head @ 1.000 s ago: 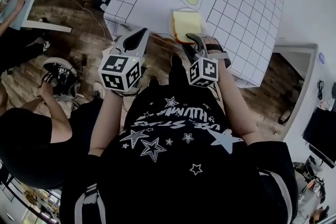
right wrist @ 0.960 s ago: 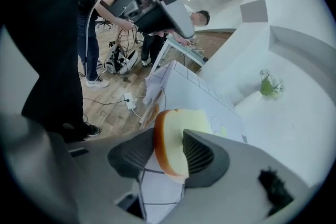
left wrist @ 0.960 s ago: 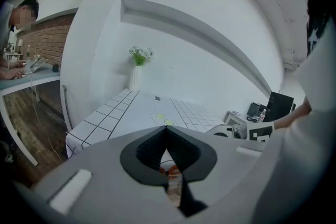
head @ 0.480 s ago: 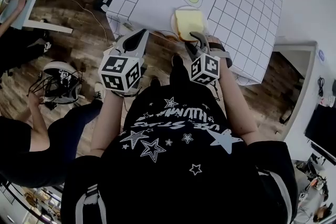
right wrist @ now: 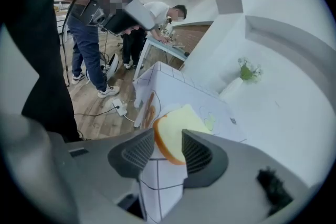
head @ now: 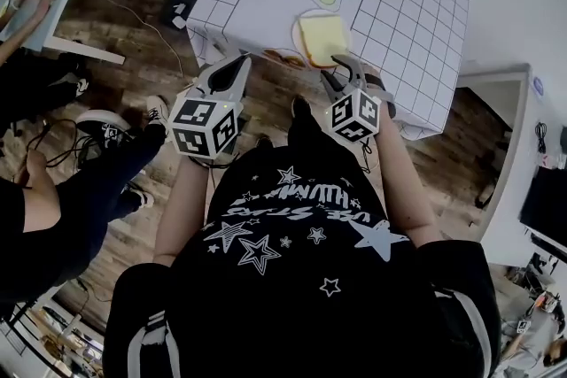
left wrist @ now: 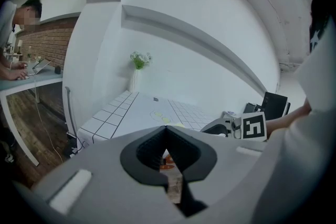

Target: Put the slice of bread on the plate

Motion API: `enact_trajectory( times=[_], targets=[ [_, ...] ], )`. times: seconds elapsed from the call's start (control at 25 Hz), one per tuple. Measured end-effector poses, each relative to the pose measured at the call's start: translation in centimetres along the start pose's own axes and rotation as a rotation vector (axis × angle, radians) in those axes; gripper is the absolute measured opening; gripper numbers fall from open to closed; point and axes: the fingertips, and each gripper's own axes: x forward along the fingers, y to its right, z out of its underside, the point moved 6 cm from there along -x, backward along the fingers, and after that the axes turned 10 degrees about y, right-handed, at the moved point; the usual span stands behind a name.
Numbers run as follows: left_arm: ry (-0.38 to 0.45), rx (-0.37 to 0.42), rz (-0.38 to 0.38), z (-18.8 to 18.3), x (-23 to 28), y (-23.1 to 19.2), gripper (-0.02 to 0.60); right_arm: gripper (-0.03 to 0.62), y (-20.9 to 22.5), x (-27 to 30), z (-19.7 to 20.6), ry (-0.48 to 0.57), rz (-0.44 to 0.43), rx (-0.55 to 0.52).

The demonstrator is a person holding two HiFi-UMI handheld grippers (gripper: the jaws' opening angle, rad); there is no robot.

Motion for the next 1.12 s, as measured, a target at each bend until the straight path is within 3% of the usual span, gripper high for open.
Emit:
enact_trajectory(
  times=[0.36, 0.48, 0.64, 1.12],
  targets=[
    [0.024, -0.014, 0.059, 0.6, -2.3, 0.5, 0.009, 0.162, -1.1, -3.8, -2.1, 0.053, 0.115, 0.140],
    [0.013, -0.029, 0.088, 1.7, -2.9, 1.1, 0.008, 0.093, -1.8, -5.5, -2.2, 0.048, 0.157, 0.154],
    [0.018, -0.038, 0.116, 2.3, -3.2, 2.2, 0.008, 0.061, -1.6, -7.2, -1.3, 0.033, 0.224, 0.170],
    [0.029, 0.003, 0.047, 2.0, -4.2, 6.7, 0.008, 0.015, -0.3, -13.0, 1.1, 0.109, 0.304, 0.296]
  ],
)
